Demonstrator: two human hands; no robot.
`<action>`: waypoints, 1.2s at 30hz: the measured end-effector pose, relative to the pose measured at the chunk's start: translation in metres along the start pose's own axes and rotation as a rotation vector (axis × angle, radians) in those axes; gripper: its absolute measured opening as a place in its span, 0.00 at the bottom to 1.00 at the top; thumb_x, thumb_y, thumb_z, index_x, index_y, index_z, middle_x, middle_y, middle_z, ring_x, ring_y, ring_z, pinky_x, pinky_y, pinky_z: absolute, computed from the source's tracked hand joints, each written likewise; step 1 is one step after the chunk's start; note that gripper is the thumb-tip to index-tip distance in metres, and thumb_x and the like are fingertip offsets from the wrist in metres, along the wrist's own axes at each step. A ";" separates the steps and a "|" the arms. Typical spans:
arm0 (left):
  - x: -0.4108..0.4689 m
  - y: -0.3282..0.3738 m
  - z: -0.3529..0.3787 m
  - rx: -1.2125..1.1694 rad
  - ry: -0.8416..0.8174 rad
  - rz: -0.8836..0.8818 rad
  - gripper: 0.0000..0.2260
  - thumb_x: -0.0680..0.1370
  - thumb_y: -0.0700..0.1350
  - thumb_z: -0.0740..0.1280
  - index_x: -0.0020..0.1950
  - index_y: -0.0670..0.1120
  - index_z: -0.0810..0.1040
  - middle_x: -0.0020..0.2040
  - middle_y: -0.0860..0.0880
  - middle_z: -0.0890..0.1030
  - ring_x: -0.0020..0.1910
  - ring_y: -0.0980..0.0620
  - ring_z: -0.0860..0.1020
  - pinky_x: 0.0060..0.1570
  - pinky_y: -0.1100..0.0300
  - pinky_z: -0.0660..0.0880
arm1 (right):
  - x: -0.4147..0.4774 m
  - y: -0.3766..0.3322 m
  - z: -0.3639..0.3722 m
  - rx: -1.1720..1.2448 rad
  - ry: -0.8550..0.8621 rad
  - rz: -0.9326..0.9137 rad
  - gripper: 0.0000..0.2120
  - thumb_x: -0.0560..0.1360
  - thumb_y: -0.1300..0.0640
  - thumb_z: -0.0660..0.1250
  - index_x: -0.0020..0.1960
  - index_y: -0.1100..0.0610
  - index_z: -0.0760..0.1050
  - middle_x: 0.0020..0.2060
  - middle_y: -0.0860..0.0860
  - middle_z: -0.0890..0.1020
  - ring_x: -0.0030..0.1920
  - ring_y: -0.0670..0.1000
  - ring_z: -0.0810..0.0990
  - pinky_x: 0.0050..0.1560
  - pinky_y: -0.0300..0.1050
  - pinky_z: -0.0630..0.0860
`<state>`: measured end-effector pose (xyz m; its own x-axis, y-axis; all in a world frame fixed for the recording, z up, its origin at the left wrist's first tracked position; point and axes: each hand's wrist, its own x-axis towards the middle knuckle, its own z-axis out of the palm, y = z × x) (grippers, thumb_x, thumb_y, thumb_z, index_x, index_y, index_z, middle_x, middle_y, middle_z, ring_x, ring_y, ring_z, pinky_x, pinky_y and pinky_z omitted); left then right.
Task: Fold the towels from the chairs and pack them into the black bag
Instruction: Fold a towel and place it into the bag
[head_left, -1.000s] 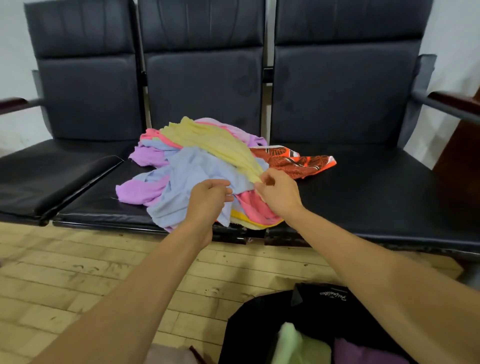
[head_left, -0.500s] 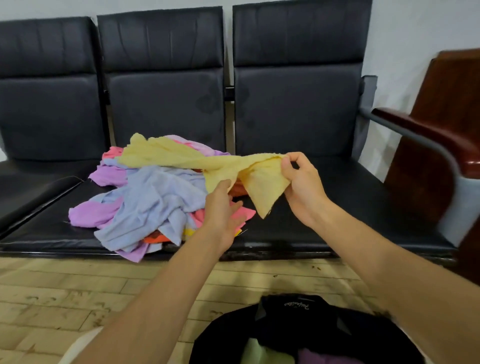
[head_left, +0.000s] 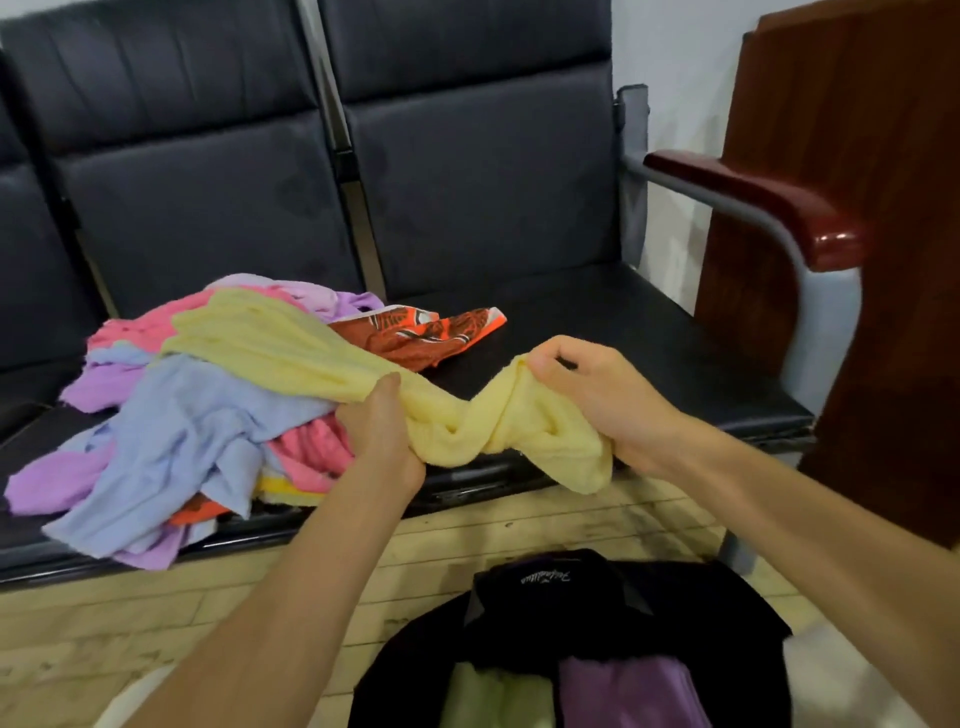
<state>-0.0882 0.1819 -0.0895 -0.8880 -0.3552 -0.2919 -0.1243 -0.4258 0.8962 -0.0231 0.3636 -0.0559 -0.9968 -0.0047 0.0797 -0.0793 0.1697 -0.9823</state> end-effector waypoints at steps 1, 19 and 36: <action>0.001 -0.001 -0.001 0.016 -0.028 -0.018 0.19 0.75 0.43 0.67 0.65 0.43 0.71 0.57 0.44 0.80 0.51 0.44 0.81 0.51 0.47 0.79 | -0.001 0.002 -0.001 -0.046 -0.014 0.013 0.09 0.80 0.53 0.63 0.49 0.55 0.81 0.44 0.46 0.83 0.40 0.41 0.81 0.37 0.35 0.78; -0.060 0.005 -0.048 0.583 -0.682 -0.054 0.11 0.77 0.47 0.64 0.52 0.44 0.82 0.51 0.47 0.85 0.55 0.50 0.81 0.63 0.50 0.72 | 0.001 0.040 0.045 0.162 -0.101 0.393 0.18 0.81 0.51 0.61 0.56 0.64 0.79 0.45 0.56 0.82 0.46 0.54 0.81 0.46 0.45 0.79; -0.045 0.001 -0.052 0.311 -0.456 -0.342 0.18 0.80 0.48 0.60 0.65 0.38 0.70 0.58 0.40 0.79 0.56 0.45 0.79 0.61 0.50 0.73 | 0.006 0.039 0.026 0.399 0.103 0.504 0.22 0.73 0.52 0.66 0.65 0.56 0.74 0.55 0.57 0.82 0.54 0.59 0.82 0.59 0.58 0.77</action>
<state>-0.0247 0.1540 -0.0928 -0.8659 0.1762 -0.4681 -0.4950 -0.1673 0.8526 -0.0327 0.3443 -0.0977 -0.9084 0.0780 -0.4108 0.3806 -0.2523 -0.8896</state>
